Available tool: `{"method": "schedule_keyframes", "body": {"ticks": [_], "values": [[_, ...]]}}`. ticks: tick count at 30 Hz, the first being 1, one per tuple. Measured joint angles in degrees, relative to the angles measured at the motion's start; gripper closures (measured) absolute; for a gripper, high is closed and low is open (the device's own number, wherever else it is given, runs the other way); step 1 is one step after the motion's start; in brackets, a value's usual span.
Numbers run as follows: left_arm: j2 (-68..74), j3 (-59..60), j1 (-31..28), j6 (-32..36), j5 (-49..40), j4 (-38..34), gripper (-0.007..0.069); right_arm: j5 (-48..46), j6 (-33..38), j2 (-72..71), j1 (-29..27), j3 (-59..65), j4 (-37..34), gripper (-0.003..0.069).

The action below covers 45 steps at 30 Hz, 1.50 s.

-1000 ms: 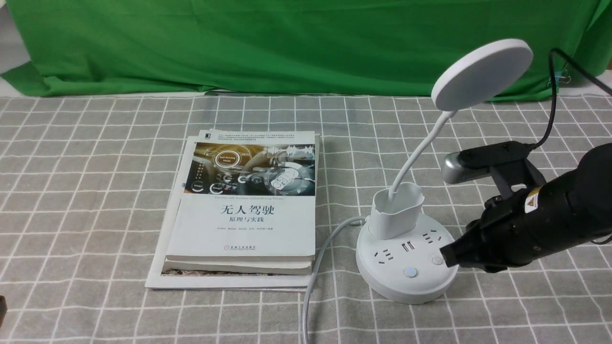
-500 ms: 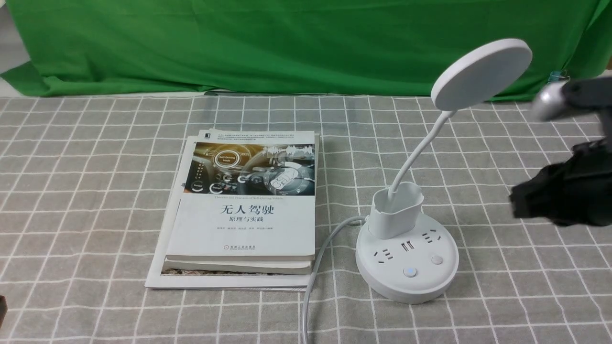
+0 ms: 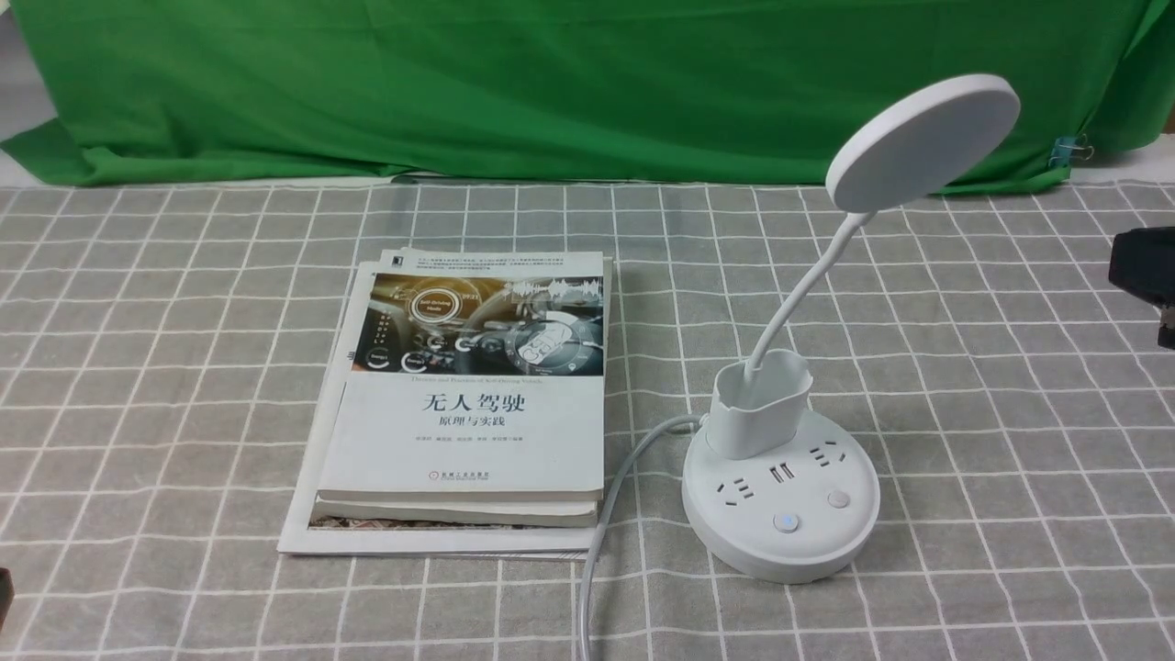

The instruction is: Turn off the desk lamp on the grey coffee tablecloth by hand.

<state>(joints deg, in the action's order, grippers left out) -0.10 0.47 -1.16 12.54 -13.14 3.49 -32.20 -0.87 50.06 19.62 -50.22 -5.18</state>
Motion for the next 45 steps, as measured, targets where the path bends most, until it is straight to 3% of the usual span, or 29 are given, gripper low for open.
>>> {"method": "schedule_keyframes", "body": {"ticks": [13, 20, 22, 31, 38, 45], "values": [[0.0, 0.0, 0.0, 0.0, 0.05, 0.0, 0.0606, 0.13, -0.14, -6.02, -0.18, 0.36, 0.0, 0.0606], [0.0, 0.0, 0.0, 0.0, 0.05, 0.0, 0.0606, 6.99, -0.25, -18.61, -7.23, 5.31, 0.04, 0.0606], [0.0, 0.0, 0.0, 0.0, 0.05, 0.05, 0.0606, 12.56, -0.63, -25.33, -12.11, 11.2, 0.08, 0.0606], [0.0, 0.0, 0.0, 0.0, 0.05, 0.17, 0.0606, 21.46, -0.93, -43.41, -18.87, 34.46, 0.1, 0.0606], [-0.04, 0.0, 0.0, 0.0, 0.05, 0.17, 0.0606, 20.59, -1.0, -49.88, -19.33, 50.09, 0.16, 0.0606], [-0.04, 0.0, 0.0, 0.0, 0.05, 0.17, 0.0606, 19.33, -1.05, -49.95, -19.33, 50.68, 0.22, 0.0606]]}}
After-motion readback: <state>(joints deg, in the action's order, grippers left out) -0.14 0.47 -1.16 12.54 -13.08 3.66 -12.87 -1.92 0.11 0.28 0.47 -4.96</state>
